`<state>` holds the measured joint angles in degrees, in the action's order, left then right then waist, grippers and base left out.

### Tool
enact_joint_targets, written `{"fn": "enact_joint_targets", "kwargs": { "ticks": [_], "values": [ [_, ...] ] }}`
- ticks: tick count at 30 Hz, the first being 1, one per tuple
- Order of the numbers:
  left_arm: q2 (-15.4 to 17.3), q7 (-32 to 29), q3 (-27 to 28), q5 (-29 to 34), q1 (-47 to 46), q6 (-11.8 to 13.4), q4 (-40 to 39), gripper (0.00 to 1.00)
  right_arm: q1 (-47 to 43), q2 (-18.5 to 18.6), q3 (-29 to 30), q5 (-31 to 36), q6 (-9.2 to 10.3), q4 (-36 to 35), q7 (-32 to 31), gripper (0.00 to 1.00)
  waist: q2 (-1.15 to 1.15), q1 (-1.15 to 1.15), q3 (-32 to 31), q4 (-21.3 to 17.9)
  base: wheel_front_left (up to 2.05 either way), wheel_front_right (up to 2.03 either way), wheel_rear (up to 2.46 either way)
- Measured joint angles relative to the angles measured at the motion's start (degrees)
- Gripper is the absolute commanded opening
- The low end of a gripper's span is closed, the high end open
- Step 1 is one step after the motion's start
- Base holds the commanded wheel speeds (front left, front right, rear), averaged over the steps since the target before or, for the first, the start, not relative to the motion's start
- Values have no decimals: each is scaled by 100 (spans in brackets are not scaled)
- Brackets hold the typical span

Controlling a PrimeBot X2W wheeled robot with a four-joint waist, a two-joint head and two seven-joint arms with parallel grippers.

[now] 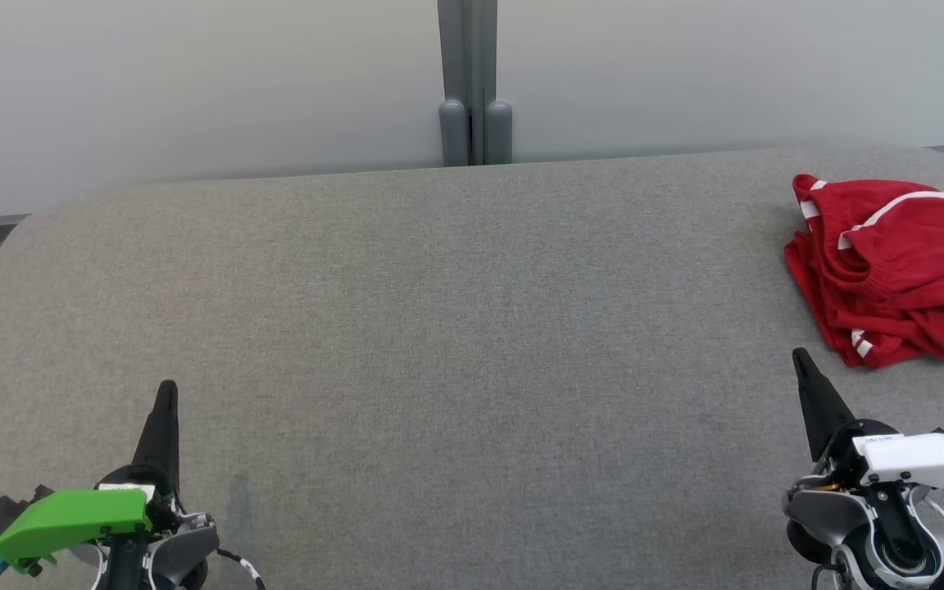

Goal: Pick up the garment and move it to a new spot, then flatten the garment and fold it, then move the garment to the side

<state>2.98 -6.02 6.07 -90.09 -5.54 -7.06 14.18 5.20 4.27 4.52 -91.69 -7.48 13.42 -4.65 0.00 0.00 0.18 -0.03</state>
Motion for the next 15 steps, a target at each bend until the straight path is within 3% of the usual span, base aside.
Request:
{"fn": "enact_joint_targets", "kwargs": {
  "ticks": [15],
  "values": [
    [-19, -54, 57, -215, -39, -34, -7, 0, 73, -22, 38, -201, 0, 60, -55, 0, 0, 0, 0, 3, 0, 0, 0]
  ]
}}
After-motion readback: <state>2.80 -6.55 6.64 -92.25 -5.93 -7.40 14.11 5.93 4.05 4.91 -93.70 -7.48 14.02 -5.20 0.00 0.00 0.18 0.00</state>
